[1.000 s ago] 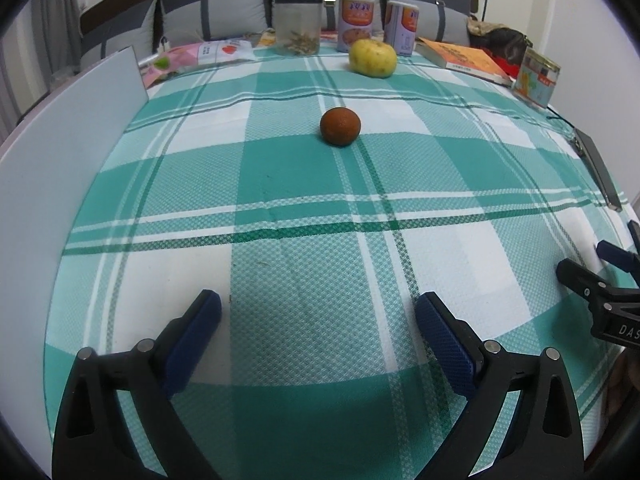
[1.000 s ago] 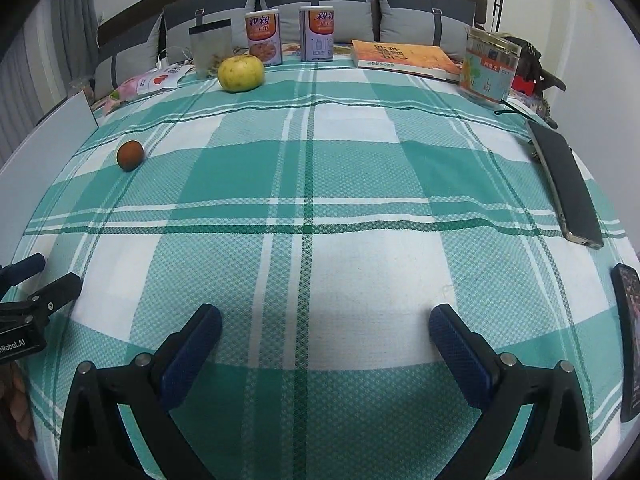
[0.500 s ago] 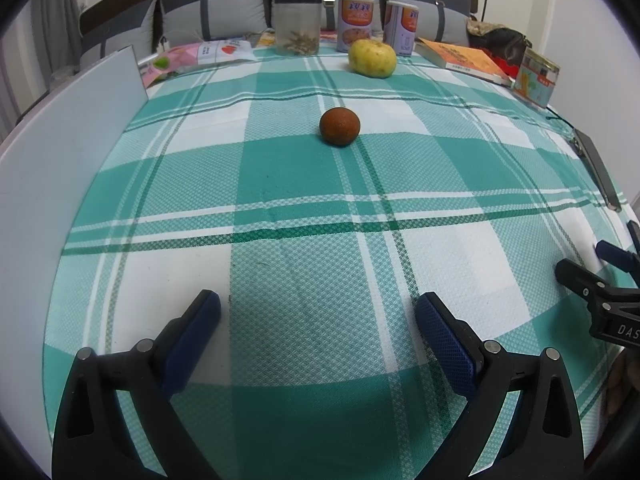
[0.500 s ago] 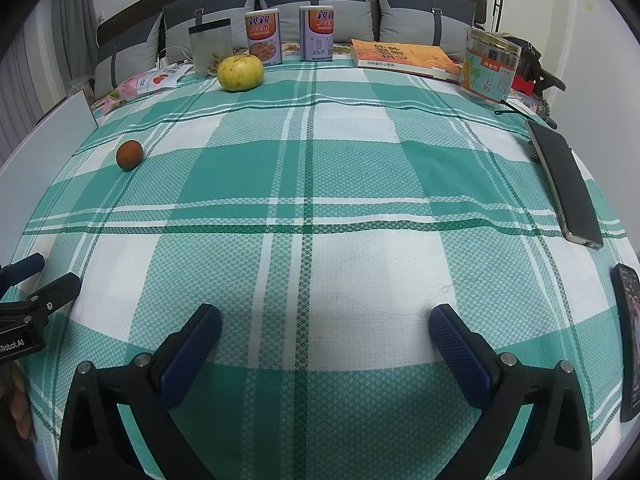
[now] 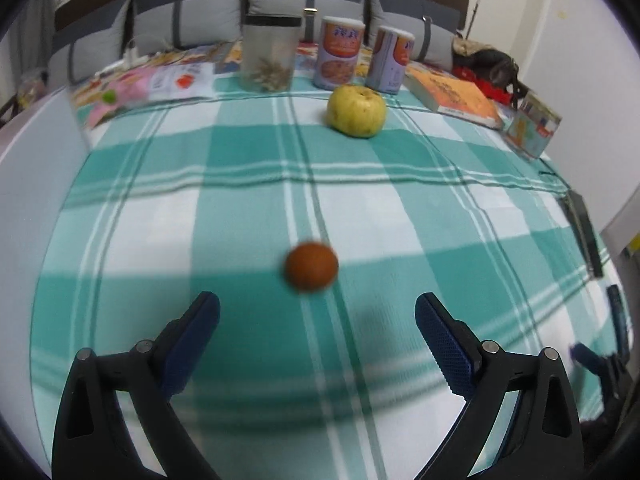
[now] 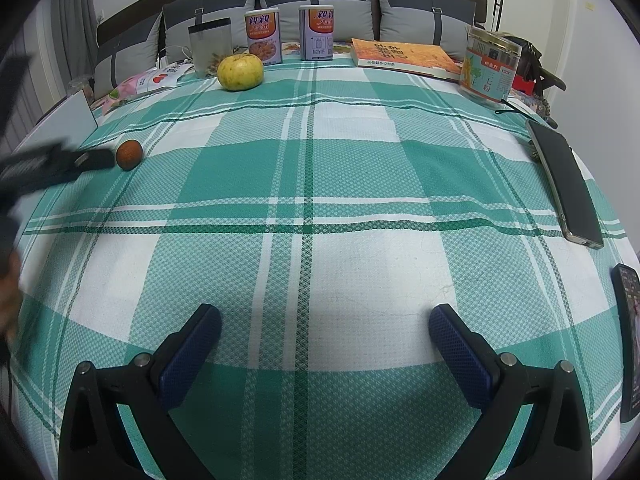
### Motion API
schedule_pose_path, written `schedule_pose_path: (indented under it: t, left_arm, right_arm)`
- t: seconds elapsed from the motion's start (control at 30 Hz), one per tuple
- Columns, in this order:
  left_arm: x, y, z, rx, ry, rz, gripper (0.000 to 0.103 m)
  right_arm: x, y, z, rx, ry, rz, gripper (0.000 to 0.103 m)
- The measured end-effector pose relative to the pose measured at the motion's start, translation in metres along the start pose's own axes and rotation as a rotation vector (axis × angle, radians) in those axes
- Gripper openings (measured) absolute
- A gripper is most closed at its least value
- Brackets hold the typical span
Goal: Organize fruits
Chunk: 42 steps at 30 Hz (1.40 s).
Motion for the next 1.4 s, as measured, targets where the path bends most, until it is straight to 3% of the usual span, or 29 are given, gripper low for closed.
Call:
schedule_pose_path:
  t: [0.07, 0.13, 0.17, 0.2, 0.27, 0.37, 0.47, 0.67, 0.87, 1.13, 1.17, 1.23, 1.27, 1.3, 1.4]
  left_arm:
    - [0.002, 0.012, -0.002, 0.019, 0.036, 0.002, 0.097]
    - [0.003, 0.019, -0.003, 0.035, 0.060, 0.003, 0.083]
    - [0.002, 0.022, -0.002, 0.036, 0.063, 0.012, 0.067]
    - [0.001, 0.025, 0.000, 0.038, 0.056, 0.021, 0.060]
    - [0.003, 0.023, 0.006, 0.049, 0.039, -0.006, 0.058]
    - [0.004, 0.019, 0.011, 0.041, 0.014, -0.029, 0.031]
    - [0.004, 0.013, 0.012, 0.050, 0.005, -0.039, 0.030]
    - [-0.014, -0.029, 0.026, 0.028, -0.050, -0.027, 0.030]
    - [-0.062, -0.075, 0.038, 0.039, -0.027, 0.002, 0.030]
    - [-0.107, -0.068, 0.043, 0.091, -0.006, 0.028, 0.032]
    - [-0.108, -0.067, 0.044, 0.098, 0.001, 0.021, 0.035]
    - [-0.109, -0.066, 0.045, 0.141, 0.019, 0.005, 0.061]
    - [-0.110, -0.065, 0.048, 0.168, 0.018, 0.005, 0.088]
    - [-0.111, -0.065, 0.050, 0.184, 0.013, 0.004, 0.094]
    - [-0.113, -0.061, 0.057, 0.165, -0.024, 0.023, 0.096]
  right_arm:
    - [0.000, 0.000, 0.000, 0.000, 0.000, 0.000, 0.103]
    - [0.000, 0.000, 0.000, 0.000, 0.000, 0.000, 0.103]
    - [0.000, 0.000, 0.000, 0.000, 0.000, 0.000, 0.103]
    - [0.000, 0.000, 0.000, 0.000, 0.000, 0.000, 0.103]
    - [0.000, 0.000, 0.000, 0.000, 0.000, 0.001, 0.103]
    - [0.000, 0.000, 0.000, -0.001, 0.000, 0.000, 0.103]
    - [0.000, 0.000, 0.000, 0.000, 0.000, 0.001, 0.103]
    - [0.000, 0.000, 0.000, 0.000, 0.000, 0.001, 0.103]
    - [0.000, 0.000, 0.000, -0.001, 0.000, 0.001, 0.103]
    - [0.001, 0.000, 0.000, 0.001, 0.000, 0.001, 0.103]
    - [0.001, 0.000, 0.000, 0.001, 0.000, 0.001, 0.103]
    - [0.001, 0.000, 0.000, 0.000, 0.000, 0.002, 0.103]
    - [0.001, 0.000, 0.000, 0.001, 0.000, 0.001, 0.103]
    - [0.001, 0.000, 0.000, 0.000, 0.000, 0.002, 0.103]
    - [0.001, 0.000, 0.000, 0.000, 0.000, 0.002, 0.103]
Point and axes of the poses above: each gripper's, at about its wrist camera, not at the fingertips, and y roughly the way its jaws point, z to its left, x to its top, the point moved 7 cm from there along y, roughly the way its jaws point, and after that the axes turned 3 degrees about y, right-handed, at the moved point
